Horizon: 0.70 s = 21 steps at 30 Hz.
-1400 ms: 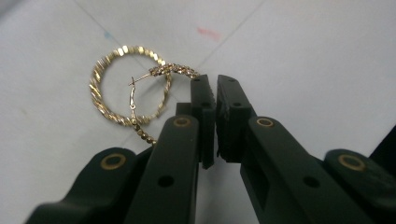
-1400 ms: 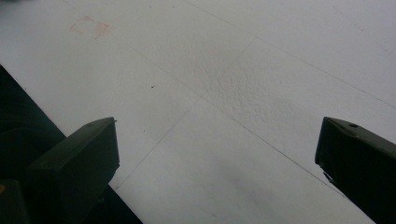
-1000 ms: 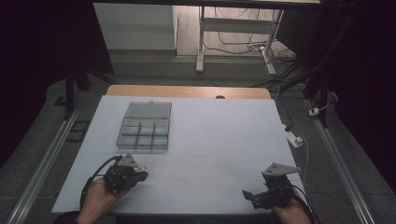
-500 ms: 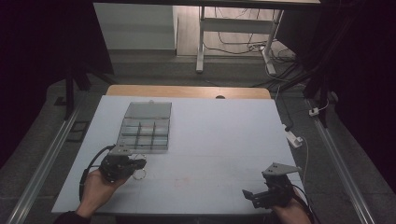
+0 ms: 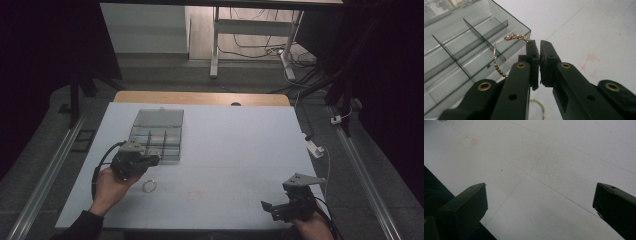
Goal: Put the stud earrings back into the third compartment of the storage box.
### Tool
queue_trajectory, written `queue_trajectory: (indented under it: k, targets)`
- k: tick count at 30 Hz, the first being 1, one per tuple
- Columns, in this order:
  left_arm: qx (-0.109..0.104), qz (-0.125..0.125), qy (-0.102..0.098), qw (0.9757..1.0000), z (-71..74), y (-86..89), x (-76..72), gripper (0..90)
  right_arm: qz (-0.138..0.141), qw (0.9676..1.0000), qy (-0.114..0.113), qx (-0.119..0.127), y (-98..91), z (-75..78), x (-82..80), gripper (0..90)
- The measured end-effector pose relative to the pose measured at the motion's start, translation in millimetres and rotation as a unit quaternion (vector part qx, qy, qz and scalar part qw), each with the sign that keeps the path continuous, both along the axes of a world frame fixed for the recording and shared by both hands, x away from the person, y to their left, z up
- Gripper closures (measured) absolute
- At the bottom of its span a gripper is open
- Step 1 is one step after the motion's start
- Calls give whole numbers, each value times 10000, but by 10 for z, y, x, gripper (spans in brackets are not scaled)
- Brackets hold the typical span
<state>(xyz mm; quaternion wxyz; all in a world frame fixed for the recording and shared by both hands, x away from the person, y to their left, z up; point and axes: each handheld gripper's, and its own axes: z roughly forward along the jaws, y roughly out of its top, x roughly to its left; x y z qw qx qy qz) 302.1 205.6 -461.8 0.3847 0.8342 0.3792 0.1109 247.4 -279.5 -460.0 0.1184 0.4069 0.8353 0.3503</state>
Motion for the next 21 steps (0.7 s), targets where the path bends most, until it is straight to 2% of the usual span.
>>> queue_trajectory:
  k: [11, 16, 21]
  targets:
    - [-100, 16, 9, 9999, 1, -68, 290, 856, 38, 10000, 38, -41, 4, -6, 8, 1]
    - [-257, 72, 12, 9996, 1, -75, 442, 856, 51, 10000, 40, -43, 9, -11, 10, 1]
    - [-316, 131, 8, 9994, -8, -73, 572, 856, 49, 10000, 41, -46, 8, -11, 9, 1]
